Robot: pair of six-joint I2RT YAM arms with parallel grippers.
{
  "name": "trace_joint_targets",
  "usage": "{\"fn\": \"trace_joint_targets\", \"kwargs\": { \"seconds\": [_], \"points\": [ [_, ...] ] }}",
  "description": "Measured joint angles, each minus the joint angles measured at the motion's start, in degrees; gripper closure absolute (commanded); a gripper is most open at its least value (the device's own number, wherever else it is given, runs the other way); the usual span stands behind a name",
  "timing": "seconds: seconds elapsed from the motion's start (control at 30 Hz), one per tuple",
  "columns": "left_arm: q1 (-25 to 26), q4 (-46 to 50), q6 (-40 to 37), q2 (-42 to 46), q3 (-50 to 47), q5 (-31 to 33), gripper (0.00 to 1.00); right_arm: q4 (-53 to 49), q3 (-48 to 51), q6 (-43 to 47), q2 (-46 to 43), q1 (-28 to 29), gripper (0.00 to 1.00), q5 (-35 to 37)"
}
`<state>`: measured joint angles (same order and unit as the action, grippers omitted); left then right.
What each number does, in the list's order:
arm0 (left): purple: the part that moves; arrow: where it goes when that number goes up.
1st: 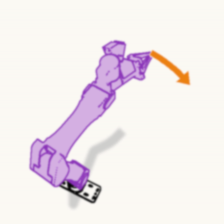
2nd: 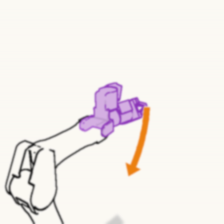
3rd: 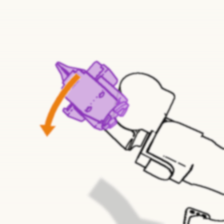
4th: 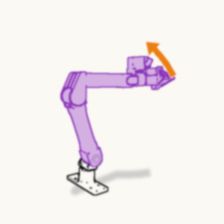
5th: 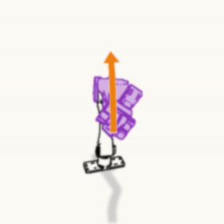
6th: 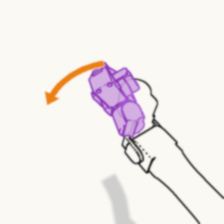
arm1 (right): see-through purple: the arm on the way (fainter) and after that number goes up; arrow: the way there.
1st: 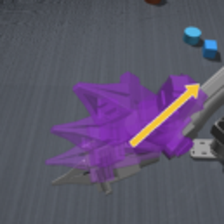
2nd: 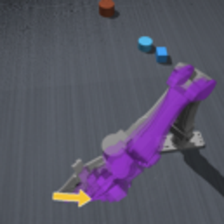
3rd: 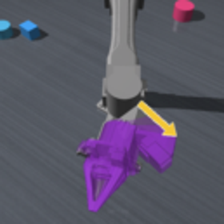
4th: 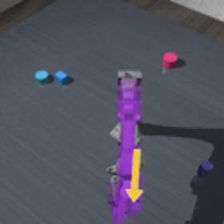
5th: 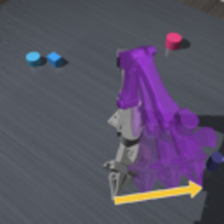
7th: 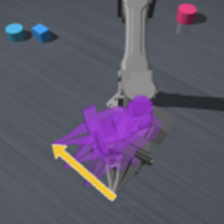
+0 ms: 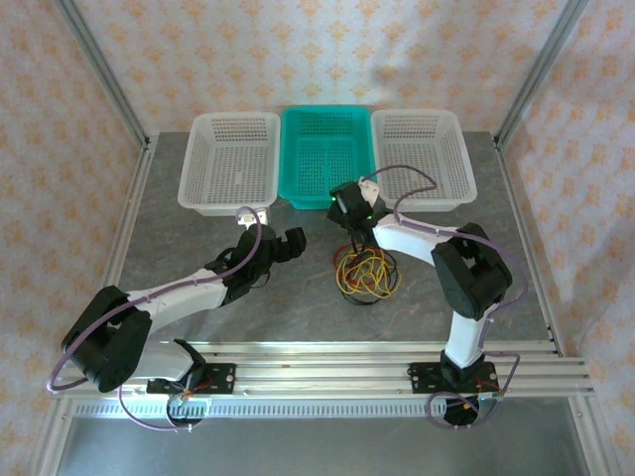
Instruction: Untangle the cables
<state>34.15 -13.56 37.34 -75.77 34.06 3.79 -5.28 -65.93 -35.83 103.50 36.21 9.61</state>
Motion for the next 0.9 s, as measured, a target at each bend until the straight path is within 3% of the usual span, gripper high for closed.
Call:
{"fn": "trace_joint_targets", "kwargs": {
  "seconds": [0.27,0.53,0.9],
  "points": [
    [1.9,-3.1,-1.4,0.2,-1.1,-6.4,0.01,0.4,13.1,0.9,-17.4,0.0,0.24,-1.9],
    [7.6,-6.9,-1.9,-3.6,-0.6,-9.9,0.01,-7.7,23.7,-1.4,-31.2,-2.4,0.01,-2.8],
    [13.1,-9.9,-1.9,-10.8,1.9,-10.9,0.01,-9.2,34.1,-5.0,-39.5,-10.1,0.00,-8.7]
  ]
}}
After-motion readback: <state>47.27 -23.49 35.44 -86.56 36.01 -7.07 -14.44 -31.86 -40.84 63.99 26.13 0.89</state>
